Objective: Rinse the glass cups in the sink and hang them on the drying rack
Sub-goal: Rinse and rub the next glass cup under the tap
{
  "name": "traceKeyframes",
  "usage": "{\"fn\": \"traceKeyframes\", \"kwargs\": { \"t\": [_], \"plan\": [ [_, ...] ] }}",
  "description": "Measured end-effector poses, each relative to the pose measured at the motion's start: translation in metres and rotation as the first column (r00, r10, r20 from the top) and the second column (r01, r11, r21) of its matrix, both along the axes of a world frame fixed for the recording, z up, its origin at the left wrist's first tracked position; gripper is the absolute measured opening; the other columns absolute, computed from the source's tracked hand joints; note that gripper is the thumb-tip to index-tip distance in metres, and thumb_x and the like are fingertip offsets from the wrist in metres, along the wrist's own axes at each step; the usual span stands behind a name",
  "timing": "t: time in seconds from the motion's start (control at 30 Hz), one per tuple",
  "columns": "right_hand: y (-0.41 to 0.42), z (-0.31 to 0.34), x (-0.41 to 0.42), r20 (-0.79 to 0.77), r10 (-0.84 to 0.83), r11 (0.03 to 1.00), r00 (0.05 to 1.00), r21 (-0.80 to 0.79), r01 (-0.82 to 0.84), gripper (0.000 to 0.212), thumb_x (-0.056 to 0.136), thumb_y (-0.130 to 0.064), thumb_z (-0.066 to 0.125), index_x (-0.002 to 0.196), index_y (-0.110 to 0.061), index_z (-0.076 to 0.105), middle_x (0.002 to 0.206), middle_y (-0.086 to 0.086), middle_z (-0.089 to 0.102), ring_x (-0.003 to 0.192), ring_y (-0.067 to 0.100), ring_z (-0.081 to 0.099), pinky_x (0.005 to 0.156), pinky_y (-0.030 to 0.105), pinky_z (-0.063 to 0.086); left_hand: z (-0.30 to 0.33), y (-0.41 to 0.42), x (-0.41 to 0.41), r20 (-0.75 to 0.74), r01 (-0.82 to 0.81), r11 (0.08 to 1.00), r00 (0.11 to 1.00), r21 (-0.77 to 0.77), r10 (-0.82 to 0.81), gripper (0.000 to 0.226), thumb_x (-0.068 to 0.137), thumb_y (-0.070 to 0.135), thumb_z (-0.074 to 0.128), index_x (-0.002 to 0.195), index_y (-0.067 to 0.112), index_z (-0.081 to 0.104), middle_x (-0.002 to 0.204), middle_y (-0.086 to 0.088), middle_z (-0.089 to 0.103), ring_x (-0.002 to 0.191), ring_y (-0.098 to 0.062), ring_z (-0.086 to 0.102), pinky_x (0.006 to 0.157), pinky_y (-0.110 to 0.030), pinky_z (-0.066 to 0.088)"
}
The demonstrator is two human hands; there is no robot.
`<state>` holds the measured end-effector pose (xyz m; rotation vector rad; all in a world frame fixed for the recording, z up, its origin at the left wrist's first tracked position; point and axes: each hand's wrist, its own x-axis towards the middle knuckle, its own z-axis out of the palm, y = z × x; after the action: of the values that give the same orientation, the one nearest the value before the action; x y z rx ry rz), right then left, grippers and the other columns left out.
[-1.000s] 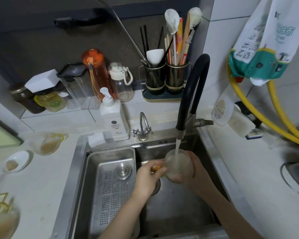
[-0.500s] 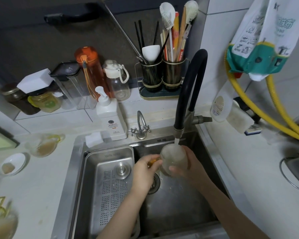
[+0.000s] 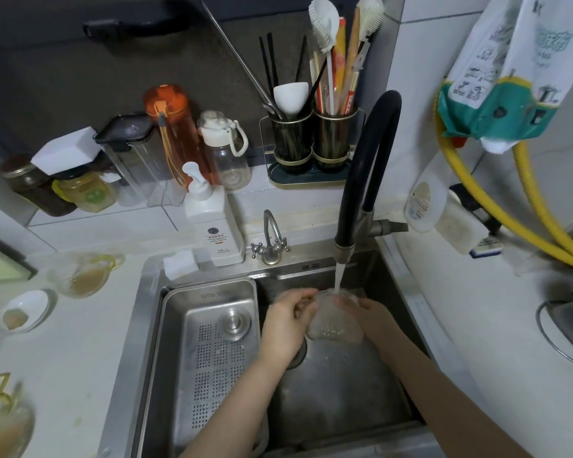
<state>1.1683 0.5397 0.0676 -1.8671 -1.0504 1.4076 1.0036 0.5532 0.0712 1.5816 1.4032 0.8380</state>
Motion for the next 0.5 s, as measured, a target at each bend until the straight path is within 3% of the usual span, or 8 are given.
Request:
{"fn": "traceKeyframes", "kwargs": {
  "t": [0.03,0.1,0.23,0.33,0.43,0.5],
  "plan": [
    [0.001,0.003,0.003,0.001,0.022,0.999,1.000,-0.037,-0.022,0.034,0.089,-0.041,0.059,0.101,-0.009,0.064,0.098,0.010,0.066,0.093,0.022,0.063,0.083,0.033,0.050,0.002,-0.001,-0.001,-0.020,0.057,0.998,0.998,0.010,-0.057,0.031,0.086,0.021,0.069,0.115,0.029,0.065,0.110,0.004,0.061,0.096,-0.002,0.057,0.086,-0.005,0.042],
    [0.003,0.002,0.006,-0.065,0.000,0.994,0.998,-0.105,-0.006,0.034,0.087,-0.044,0.060,0.094,-0.011,0.063,0.097,0.012,0.066,0.088,0.024,0.064,0.080,0.037,0.053,0.005,-0.003,-0.005,-0.044,0.166,0.986,0.985,-0.024,-0.167,0.046,0.081,0.028,0.074,0.124,0.031,0.059,0.127,0.005,0.049,0.117,-0.003,0.047,0.093,0.000,0.031],
    [0.005,0.005,0.006,-0.186,-0.048,0.994,0.981,-0.101,0.029,0.046,0.079,-0.061,0.059,0.101,-0.020,0.064,0.102,0.007,0.068,0.095,0.029,0.066,0.080,0.044,0.055,0.008,-0.002,-0.009,-0.084,0.284,0.952,0.952,-0.111,-0.294,0.058,0.074,0.033,0.079,0.125,0.042,0.054,0.145,0.006,0.026,0.135,-0.007,0.028,0.111,-0.019,0.029],
    [0.005,0.010,0.008,-0.260,-0.017,0.999,0.965,0.024,0.024,0.058,0.059,-0.072,0.068,0.096,-0.027,0.063,0.102,0.002,0.063,0.094,0.022,0.063,0.081,0.037,0.053,0.012,0.005,-0.006,-0.065,0.222,0.971,0.972,-0.087,-0.228,0.049,0.074,0.037,0.078,0.118,0.046,0.057,0.144,0.006,0.029,0.138,-0.010,0.028,0.112,-0.023,0.030],
    [0.003,0.016,0.009,-0.215,0.105,0.994,0.971,0.060,-0.094,0.077,0.065,-0.076,0.061,0.131,-0.038,0.048,0.132,-0.004,0.050,0.115,0.023,0.055,0.080,0.034,0.056,0.015,0.015,0.000,-0.015,0.079,0.990,0.997,-0.120,-0.081,0.041,0.076,0.038,0.077,0.115,0.039,0.064,0.144,0.004,0.033,0.137,-0.005,0.028,0.112,-0.022,0.027],
    [0.001,0.021,0.011,-0.180,0.124,0.992,0.976,0.059,-0.115,0.074,0.071,-0.072,0.058,0.137,-0.042,0.039,0.138,-0.006,0.043,0.120,0.023,0.050,0.075,0.032,0.058,0.016,0.019,0.005,-0.016,0.037,0.993,0.999,-0.115,-0.039,0.037,0.076,0.040,0.076,0.112,0.033,0.068,0.134,0.005,0.045,0.128,-0.005,0.039,0.109,-0.022,0.031]
  ]
}}
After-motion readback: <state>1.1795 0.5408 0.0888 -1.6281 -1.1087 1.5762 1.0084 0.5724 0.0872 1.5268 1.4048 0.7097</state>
